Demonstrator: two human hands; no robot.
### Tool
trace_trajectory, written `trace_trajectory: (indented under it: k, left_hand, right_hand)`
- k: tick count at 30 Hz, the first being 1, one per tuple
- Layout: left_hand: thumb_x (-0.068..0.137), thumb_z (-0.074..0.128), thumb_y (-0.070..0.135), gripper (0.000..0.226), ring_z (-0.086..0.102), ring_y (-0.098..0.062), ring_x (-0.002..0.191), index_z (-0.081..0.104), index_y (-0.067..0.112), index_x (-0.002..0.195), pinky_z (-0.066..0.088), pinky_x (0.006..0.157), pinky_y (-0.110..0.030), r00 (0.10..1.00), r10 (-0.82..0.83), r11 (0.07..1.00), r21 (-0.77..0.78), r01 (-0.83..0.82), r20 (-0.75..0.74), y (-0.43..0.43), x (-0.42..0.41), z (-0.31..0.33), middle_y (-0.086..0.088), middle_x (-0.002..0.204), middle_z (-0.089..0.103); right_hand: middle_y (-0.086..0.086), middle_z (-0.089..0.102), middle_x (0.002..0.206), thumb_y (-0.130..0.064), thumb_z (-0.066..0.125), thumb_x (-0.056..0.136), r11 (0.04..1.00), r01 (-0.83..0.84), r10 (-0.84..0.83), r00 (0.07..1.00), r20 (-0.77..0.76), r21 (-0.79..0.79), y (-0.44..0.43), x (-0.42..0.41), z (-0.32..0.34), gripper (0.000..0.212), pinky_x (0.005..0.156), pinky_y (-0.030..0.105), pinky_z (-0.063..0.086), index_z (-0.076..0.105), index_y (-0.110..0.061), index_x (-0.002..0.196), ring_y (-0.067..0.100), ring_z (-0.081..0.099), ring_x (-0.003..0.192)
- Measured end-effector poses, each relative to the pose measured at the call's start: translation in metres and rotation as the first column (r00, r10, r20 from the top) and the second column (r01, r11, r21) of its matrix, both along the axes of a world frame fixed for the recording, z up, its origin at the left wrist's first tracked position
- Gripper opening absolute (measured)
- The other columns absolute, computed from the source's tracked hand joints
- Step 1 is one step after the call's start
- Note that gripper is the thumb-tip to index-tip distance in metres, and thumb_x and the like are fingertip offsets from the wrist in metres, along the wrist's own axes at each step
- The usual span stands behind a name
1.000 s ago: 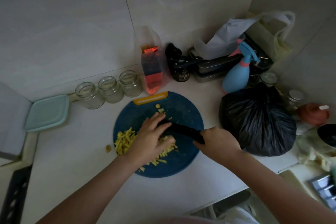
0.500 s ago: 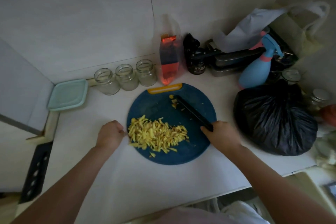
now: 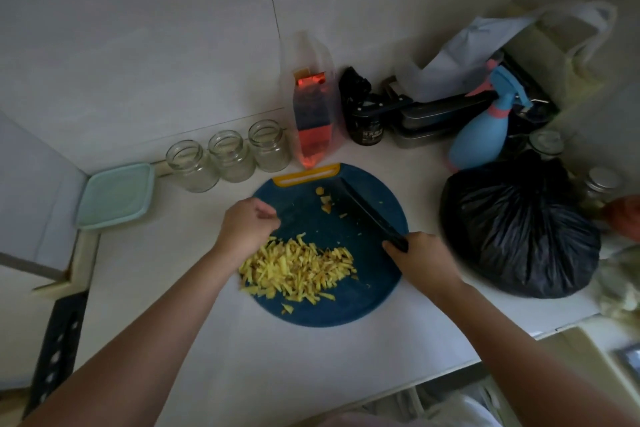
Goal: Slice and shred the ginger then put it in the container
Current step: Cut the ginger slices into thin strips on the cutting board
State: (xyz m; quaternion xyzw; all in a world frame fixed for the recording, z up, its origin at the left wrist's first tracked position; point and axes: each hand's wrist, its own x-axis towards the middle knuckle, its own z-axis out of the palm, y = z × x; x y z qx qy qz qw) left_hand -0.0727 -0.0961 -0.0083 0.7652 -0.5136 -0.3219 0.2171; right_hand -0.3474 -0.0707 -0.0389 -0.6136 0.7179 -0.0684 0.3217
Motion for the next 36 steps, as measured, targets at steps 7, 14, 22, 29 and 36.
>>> trace_trajectory:
  k: [7,14,22,29,36]
  left_hand:
    - [0.088,0.061,-0.001,0.011,0.067,-0.015,0.066,0.064,0.002,0.098,0.056,0.061,-0.02,0.75,0.052,0.935,0.297,0.196,-0.659,-0.018,-0.037,0.013,-0.01,0.075,0.067]
    - [0.089,0.06,-0.002,0.01,0.067,-0.016,0.07,0.064,0.004,0.097,0.057,0.067,-0.023,0.735,0.05,0.914,0.328,0.24,-0.677,-0.035,-0.055,-0.006,-0.008,0.075,0.067]
    - [0.083,0.068,0.001,0.013,0.061,-0.006,0.068,0.067,0.013,0.088,0.051,0.06,-0.014,0.886,-0.376,0.883,0.184,0.432,-0.271,-0.052,-0.075,-0.028,0.0,0.078,0.066]
    - [0.083,0.071,0.008,0.007,0.061,-0.004,0.057,0.065,0.01,0.084,0.053,0.057,-0.016,0.901,-0.376,0.898,0.158,0.412,-0.215,-0.052,-0.076,-0.031,-0.001,0.068,0.066]
    - [0.077,0.078,0.015,0.023,0.059,-0.008,0.072,0.067,0.01,0.097,0.046,0.061,-0.012,0.876,-0.481,0.868,0.114,0.482,-0.04,-0.042,-0.086,-0.033,0.006,0.078,0.06]
  right_hand:
    - [0.003,0.059,0.07,-0.048,0.054,0.095,0.999,0.028,-0.03,0.997,0.074,0.041,0.003,-0.008,-0.002,0.041,0.051,0.026,0.04,0.065,-0.012,0.08,0.012,0.054,0.059]
    - [0.006,0.063,0.077,-0.046,0.054,0.095,0.997,0.064,-0.068,0.992,0.106,0.044,-0.003,-0.009,0.0,0.036,0.059,0.03,0.043,0.066,-0.014,0.085,0.017,0.058,0.066]
    - [0.005,0.061,0.074,-0.045,0.053,0.096,0.994,0.089,-0.095,0.991,0.099,0.058,-0.012,-0.01,-0.003,0.031,0.055,0.027,0.039,0.061,-0.019,0.08,0.014,0.054,0.062]
    - [0.001,0.057,0.069,-0.045,0.054,0.096,0.99,0.103,-0.112,0.989,0.093,0.097,-0.015,-0.01,-0.009,0.032,0.049,0.023,0.036,0.062,-0.018,0.082,0.011,0.052,0.059]
    - [0.005,0.062,0.075,-0.045,0.055,0.095,0.987,0.121,-0.135,0.981,0.137,0.108,-0.012,-0.007,-0.011,0.032,0.056,0.029,0.042,0.061,-0.019,0.077,0.017,0.058,0.065]
